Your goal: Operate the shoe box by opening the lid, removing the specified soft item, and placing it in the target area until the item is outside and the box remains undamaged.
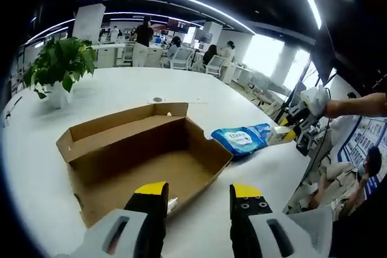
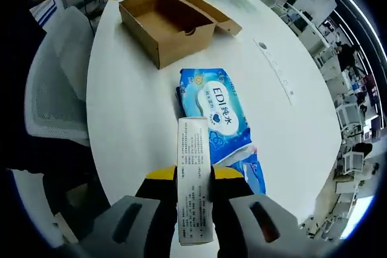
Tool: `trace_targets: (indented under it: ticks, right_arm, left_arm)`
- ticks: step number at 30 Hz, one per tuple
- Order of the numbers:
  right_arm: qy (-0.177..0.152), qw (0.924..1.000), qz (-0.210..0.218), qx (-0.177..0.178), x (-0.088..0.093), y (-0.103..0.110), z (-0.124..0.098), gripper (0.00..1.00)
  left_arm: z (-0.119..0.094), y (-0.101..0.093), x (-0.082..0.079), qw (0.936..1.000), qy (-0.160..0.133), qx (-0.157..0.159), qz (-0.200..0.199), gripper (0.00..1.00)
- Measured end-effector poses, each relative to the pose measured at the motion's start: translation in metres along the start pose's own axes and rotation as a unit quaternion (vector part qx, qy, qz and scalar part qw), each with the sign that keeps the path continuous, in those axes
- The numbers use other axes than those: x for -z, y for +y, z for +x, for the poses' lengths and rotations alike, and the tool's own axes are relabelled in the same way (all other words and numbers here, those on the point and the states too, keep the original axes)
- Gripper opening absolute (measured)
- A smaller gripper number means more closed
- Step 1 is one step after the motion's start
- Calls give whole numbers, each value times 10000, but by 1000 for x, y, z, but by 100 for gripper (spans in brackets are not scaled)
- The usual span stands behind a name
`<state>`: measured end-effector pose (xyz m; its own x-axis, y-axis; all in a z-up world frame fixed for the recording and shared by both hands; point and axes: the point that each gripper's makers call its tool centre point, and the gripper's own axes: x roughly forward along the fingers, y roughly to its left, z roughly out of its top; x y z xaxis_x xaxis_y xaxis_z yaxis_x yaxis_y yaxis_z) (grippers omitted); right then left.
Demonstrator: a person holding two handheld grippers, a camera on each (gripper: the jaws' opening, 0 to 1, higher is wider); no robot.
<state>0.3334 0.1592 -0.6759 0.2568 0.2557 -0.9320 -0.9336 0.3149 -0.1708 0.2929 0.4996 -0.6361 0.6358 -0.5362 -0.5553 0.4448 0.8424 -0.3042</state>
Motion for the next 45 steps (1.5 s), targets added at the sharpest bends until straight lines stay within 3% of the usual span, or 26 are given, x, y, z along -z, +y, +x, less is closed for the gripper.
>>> trace_targets:
  ticks: [11,18,28,35,41,45]
  right_arm:
    - [-48,10000,15,24,-4,-23,-2,18]
    - [-133,9992,306,214,-15,-67,-5,18]
    - [36,9984,392,395,-7,-123,6,18]
    - [216,9992,135,305,-1,-138,25,18]
    - [544,9971,-503,194,7,-145,46,18]
    - [613,9964,-589,66,7,-145,56,18]
  left_arm:
    - [7,-6,2,10000,5,-45,-84,41]
    - [9,-6,3,9998,-15,-128,-169,41]
    - [0,6,1,9983,-133,-421,-374,41]
    - [-9,18,6,9966,-114,-648,-492,41]
    - [-15,25,6,9952,-80,-812,-535,41]
    - [-16,28,6,9947,-51,-873,-546,41]
